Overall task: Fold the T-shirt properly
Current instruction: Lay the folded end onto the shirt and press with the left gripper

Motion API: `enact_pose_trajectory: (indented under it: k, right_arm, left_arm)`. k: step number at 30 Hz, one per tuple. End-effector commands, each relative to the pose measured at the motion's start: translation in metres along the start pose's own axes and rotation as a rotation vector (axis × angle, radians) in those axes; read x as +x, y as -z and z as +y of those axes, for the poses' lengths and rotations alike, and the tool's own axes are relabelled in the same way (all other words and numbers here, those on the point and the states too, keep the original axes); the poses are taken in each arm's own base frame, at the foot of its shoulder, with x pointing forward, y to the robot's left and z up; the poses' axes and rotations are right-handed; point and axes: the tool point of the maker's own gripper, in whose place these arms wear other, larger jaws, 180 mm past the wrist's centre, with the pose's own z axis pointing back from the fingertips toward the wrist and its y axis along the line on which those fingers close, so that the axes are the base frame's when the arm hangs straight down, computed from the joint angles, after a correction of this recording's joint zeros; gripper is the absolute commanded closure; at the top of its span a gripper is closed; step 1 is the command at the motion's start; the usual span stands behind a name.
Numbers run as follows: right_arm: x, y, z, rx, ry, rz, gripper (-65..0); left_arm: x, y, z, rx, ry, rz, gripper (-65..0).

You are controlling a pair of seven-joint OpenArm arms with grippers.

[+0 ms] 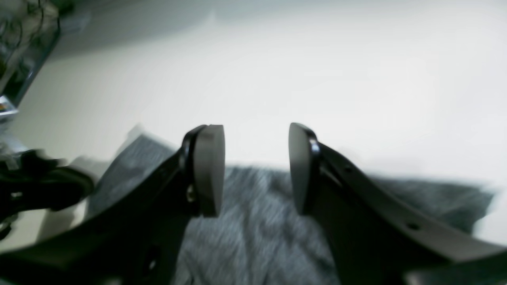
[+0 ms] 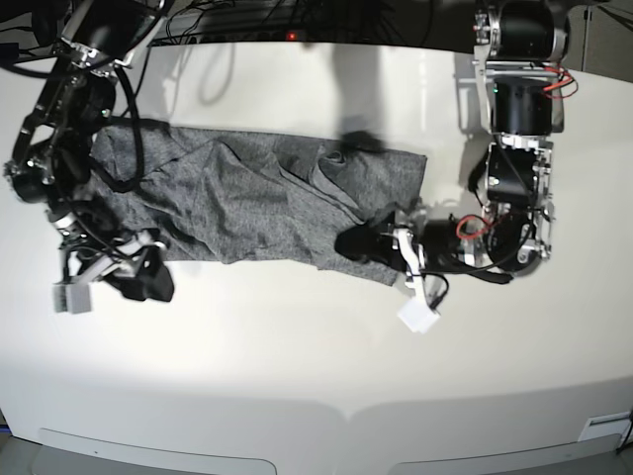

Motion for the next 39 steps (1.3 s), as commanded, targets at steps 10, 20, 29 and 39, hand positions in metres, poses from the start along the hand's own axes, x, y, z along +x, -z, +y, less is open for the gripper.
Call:
enact_pose_trajectory:
  k: [10, 20, 29, 39]
  right_arm:
    - [0.036, -0.068, -0.045, -0.187, -0.111, -0.104, -26.9]
    - [-0.021, -0.101, -0.063, -0.238, -0.152, 0.109, -27.0]
    - [-0.017, -0.109, -0.068, -0.249, -0.126, 0.092, -27.0]
    - [-0.024, -0.110, -0.069, -0.252, -0.122, 0.130, -27.0]
  left_arm:
    - [0.028, -0.020, -0.035, 0.074, 0.204, -0.111, -4.9]
    - [-0.016, 0.028, -0.018, 0.292, 0.281, -0.035, -4.9]
    - [-0.021, 0.024, 0.010, 0.490, 0.180, -0.007, -5.0]
    - [-0.025, 0.021, 0.017, 0.530, 0.136, -0.006, -31.6]
